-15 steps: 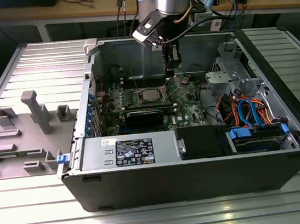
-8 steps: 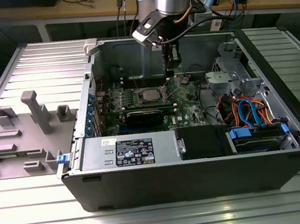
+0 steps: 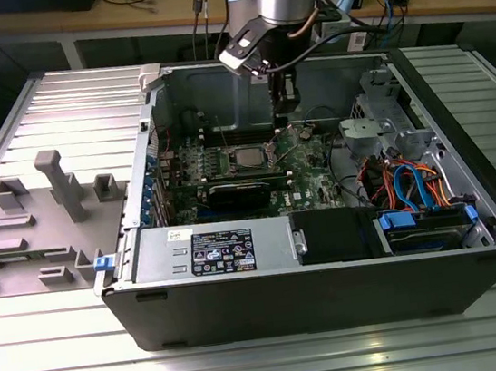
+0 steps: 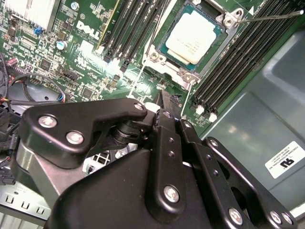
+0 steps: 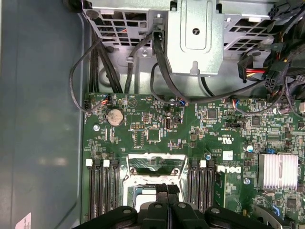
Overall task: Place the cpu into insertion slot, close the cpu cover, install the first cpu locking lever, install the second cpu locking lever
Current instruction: 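Close the cpu cover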
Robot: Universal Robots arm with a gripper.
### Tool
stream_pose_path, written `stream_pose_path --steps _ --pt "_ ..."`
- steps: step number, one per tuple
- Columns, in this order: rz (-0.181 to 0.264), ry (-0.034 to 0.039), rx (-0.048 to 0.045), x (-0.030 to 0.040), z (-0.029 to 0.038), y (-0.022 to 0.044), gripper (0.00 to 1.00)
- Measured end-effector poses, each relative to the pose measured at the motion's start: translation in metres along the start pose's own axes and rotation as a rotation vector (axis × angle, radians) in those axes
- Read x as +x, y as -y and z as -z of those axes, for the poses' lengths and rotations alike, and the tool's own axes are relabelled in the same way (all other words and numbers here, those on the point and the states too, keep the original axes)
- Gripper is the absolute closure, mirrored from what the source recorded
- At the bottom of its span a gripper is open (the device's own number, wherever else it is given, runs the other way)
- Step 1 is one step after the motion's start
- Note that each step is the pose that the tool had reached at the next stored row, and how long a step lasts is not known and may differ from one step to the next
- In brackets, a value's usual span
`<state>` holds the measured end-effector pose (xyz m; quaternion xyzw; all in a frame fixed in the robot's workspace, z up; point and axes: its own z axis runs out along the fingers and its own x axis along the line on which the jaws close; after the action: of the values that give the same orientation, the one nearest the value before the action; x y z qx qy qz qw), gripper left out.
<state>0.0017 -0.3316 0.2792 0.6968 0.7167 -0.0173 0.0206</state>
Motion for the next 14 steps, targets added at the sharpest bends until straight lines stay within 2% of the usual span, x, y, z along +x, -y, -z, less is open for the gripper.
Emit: stream_pose_path --steps 10,14 --pt "0.0 -0.0001 0.0014 -0.0004 -0.0011 -0.0151 0.89" --pt "0.0 -0.0002 0.0014 -0.0005 -0.0024 -0.0248 0.89"
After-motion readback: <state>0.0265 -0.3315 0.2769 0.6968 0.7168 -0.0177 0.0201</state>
